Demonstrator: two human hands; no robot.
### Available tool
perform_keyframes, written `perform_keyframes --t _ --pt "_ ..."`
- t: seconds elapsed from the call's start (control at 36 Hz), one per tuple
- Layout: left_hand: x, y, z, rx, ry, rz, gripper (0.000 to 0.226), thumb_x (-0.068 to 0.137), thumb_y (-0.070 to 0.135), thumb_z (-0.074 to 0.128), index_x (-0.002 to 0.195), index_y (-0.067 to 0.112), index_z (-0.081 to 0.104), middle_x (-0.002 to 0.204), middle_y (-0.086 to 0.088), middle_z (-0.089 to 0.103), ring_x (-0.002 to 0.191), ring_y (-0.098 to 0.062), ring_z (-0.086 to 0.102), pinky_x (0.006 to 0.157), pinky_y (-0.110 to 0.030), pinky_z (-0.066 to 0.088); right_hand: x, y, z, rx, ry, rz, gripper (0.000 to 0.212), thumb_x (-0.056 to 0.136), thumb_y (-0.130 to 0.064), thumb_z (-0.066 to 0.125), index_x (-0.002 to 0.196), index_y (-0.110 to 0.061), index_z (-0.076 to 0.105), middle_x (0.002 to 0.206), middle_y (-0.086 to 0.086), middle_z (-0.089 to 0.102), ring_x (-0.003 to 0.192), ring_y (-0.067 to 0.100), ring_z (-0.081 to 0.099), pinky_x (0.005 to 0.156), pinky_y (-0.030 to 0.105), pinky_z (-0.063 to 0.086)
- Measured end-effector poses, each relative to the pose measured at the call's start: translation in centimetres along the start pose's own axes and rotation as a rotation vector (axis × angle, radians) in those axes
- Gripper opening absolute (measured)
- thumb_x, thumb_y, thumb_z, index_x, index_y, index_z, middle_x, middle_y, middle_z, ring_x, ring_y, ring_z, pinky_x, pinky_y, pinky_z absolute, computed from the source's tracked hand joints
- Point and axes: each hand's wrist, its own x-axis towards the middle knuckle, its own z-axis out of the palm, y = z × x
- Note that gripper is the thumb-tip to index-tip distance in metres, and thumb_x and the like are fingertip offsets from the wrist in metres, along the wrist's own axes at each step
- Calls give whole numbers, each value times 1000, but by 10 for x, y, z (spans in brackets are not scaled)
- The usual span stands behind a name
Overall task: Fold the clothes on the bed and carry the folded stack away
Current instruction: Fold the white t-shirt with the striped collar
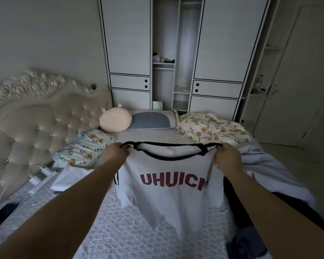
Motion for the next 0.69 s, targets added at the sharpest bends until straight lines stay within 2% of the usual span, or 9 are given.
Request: perform_keyframes --t 0.08,0.14,0.22,0.31,0.39,0.47,0.53,0.61,0.69 --pt "-6 -5 -7 76 118 173 29 95 33 50 91 11 68 86 -15 68 86 -33 63 65 -32 43 -5 -1 -2 -113 134 -119 26 98 -13 39 107 5 56 101 28 62 94 39 60 77 34 45" --pt "-10 -6 -13 77 235 305 33 97 37 48 94 11 67 83 -17 68 81 -36 63 66 -36 47 -10 -6 -2 -197 287 -195 26 99 -14 39 108 4 55 93 28 62 87 40 59 65 35 37" --pt "-17 0 -29 -11 456 505 27 96 30 52 98 8 68 82 -19 68 73 -38 63 61 -39 48 -15 -17 -3 -155 469 -277 27 99 -17 38 113 -3 56 96 27 62 87 40 58 63 34 32" --pt "-19 7 -43 -158 581 624 30 92 27 49 97 4 67 83 -19 67 72 -38 62 59 -41 46 -14 -28 -1 -110 507 -367 27 98 -16 40 114 -3 57 107 27 55 93 39 53 65 32 28" --pt "-21 0 -40 -185 660 611 32 93 26 43 97 2 64 88 -19 65 78 -38 59 61 -39 42 -18 -28 7 -149 508 -448 27 98 -16 45 110 2 60 102 31 56 90 42 54 66 36 32" --pt "-22 -22 -18 -114 649 588 37 92 28 37 95 1 62 85 -19 62 78 -36 57 59 -39 40 -22 -10 26 -317 417 -489 28 97 -17 48 98 8 60 85 32 61 83 44 56 68 42 39" --pt "-18 -42 4 -34 550 565 33 92 25 40 94 1 63 85 -20 62 77 -37 59 57 -39 41 -18 10 43 -468 228 -388 32 100 -22 42 107 5 58 93 30 62 90 41 57 71 41 40" --pt "-8 -74 38 115 328 425 26 97 25 44 101 7 62 93 -16 64 81 -38 61 58 -37 38 -13 42 69 -483 -48 -140 34 102 -24 34 112 2 54 111 24 60 104 38 54 79 38 41" --pt "5 -110 73 223 182 314 23 97 29 46 104 14 63 98 -11 66 83 -37 62 60 -32 34 -13 76 103 -455 -175 35 32 102 -26 35 108 -2 55 113 21 59 105 37 54 82 36 41"
